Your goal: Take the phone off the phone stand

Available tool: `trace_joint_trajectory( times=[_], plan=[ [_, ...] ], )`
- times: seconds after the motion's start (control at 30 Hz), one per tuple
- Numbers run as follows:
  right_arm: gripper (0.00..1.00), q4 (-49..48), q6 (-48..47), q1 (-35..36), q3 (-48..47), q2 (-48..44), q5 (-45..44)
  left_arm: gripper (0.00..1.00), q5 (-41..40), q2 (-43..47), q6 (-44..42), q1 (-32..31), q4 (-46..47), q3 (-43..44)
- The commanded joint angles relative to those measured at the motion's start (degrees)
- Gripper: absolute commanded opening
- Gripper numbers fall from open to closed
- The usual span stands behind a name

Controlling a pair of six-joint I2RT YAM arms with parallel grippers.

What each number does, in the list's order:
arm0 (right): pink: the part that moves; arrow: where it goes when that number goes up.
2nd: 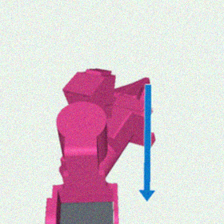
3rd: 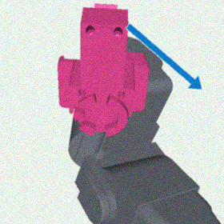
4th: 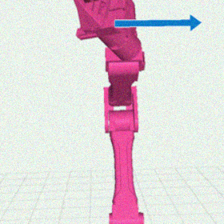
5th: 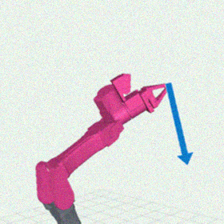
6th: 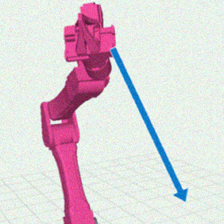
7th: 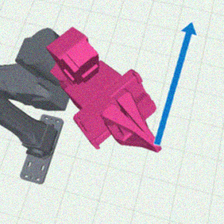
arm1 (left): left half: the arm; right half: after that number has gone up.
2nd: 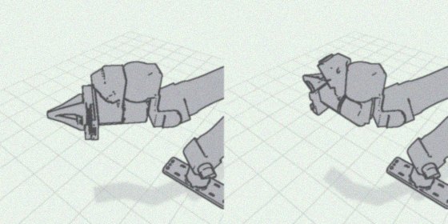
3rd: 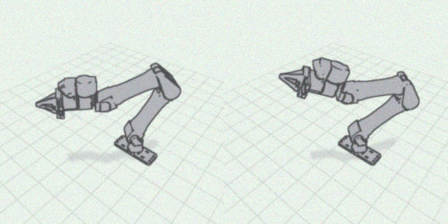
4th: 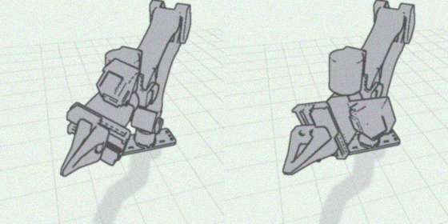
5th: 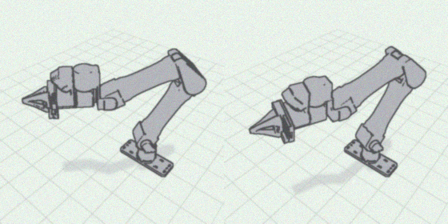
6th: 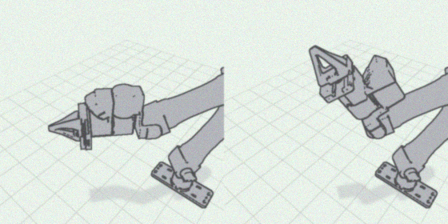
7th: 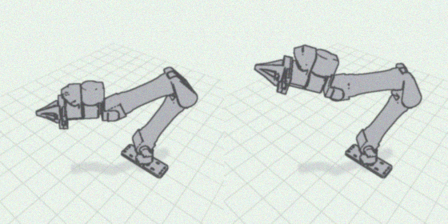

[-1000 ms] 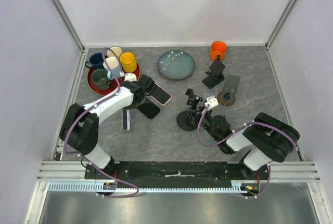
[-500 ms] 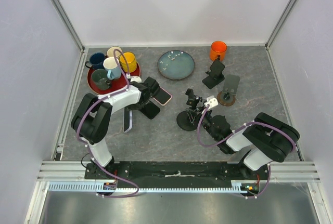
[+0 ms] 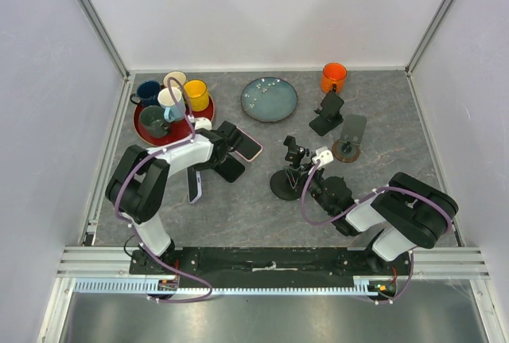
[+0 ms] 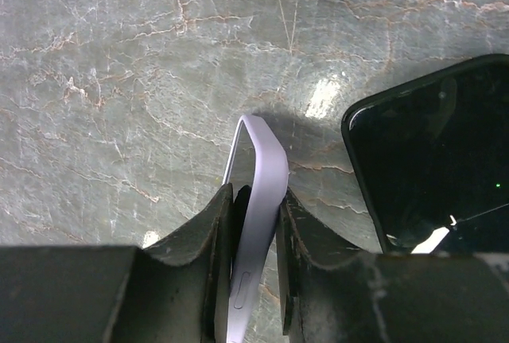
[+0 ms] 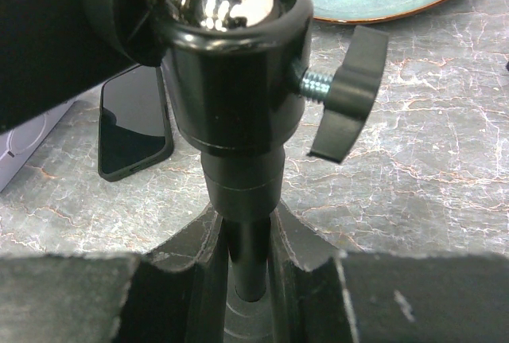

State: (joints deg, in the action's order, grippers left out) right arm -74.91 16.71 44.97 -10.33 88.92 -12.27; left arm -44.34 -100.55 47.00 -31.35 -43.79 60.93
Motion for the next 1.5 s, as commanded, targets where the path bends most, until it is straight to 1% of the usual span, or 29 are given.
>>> trace_joint_trajectory(
  times=[0.0,0.03,0.1,0.13,0.23,0.4,0.57,0.6,0.87,1.03,1.07,1.17,1.27,1.47],
  plan=[
    [0.0,-0.23,0.43,-0.24,-0.57,-0.24,0.76,0.36,7.68,-1.58,9.6,1.38,-4.73,-4.59],
    [0.0,-0.23,0.43,-0.32,-0.66,-0.24,0.85,0.47,8.3,-1.58,9.6,1.38,-4.64,-4.59],
    [0.0,-0.23,0.43,-0.32,-0.75,0.02,1.02,0.55,8.83,-1.49,9.69,1.38,-4.64,-4.41],
    [0.0,-0.23,0.6,-0.32,-0.83,0.11,1.02,0.61,9.53,-1.14,9.69,1.3,-4.64,-4.41],
    [0.0,-0.14,0.6,-0.32,-0.83,0.11,1.2,0.72,10.23,-0.35,9.6,1.3,-4.46,-4.24],
    [0.0,-0.23,0.61,-0.32,-1.01,0.37,1.37,0.75,10.76,1.93,9.33,1.3,-4.37,-3.54],
    [0.0,-0.14,0.52,-0.32,-0.92,0.2,1.37,0.83,11.64,3.96,9.34,1.3,-4.29,-3.27],
    [0.0,-0.23,0.43,-0.32,-0.92,0.28,1.29,0.86,11.82,4.66,9.16,1.3,-4.29,-3.18],
    [0.0,0.12,-0.01,-0.32,-0.66,-0.42,1.29,0.91,14.01,11.16,7.75,1.38,-2.27,-3.62],
    [0.0,2.66,-1.15,-0.32,-0.66,-2.61,0.85,0.94,15.86,16.08,6.17,1.56,-0.77,-3.88],
    [0.0,3.19,-1.33,-0.32,-0.57,-3.05,0.59,0.94,16.03,17.74,5.82,1.82,0.19,-4.23],
    [0.0,4.16,-1.85,-0.32,-0.31,-3.76,0.14,0.95,16.21,19.08,5.12,3.14,1.86,-6.95],
    [0.0,4.34,-2.03,-0.32,-0.4,-3.5,0.06,0.96,17.44,18.55,4.5,5.25,3.18,-9.67],
    [0.0,4.43,-2.03,-0.32,-0.48,-2.88,0.32,0.97,20.78,17.41,4.32,8.15,8.81,-14.77]
  ],
)
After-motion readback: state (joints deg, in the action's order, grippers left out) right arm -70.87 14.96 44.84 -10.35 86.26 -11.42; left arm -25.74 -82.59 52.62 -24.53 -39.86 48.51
